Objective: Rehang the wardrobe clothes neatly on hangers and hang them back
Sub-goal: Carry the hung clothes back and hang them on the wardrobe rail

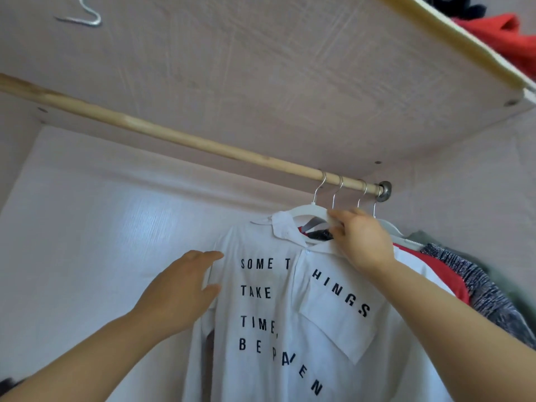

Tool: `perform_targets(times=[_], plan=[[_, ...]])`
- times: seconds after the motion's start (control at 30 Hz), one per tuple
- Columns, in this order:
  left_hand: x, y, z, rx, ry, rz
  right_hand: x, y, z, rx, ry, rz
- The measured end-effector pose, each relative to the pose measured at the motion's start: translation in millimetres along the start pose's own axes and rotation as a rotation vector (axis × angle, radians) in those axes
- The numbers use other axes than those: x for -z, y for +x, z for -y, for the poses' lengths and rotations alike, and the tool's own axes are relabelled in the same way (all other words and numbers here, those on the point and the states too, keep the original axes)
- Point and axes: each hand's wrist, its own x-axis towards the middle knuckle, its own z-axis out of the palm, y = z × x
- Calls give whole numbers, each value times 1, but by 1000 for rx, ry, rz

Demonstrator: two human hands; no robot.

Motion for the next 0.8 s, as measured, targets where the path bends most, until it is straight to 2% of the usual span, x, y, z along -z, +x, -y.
perform_targets(times=[0.13, 0.27, 0.4, 0.6, 0.8], plan=[[-4, -17, -1, 32, -14, 61, -6, -38, 13, 137, -115, -106], [-10, -60, 11, 102, 15, 132, -32, -109, 48, 296, 34, -95], [-20, -129, 33, 204, 75, 248, -69, -203, 95, 340, 194, 138], [-29, -275, 74, 452, 224, 454, -109, -352, 171, 332, 396, 625], [-19, -450, 79, 851, 253, 630, -120, -471, 234, 576, 514, 888]])
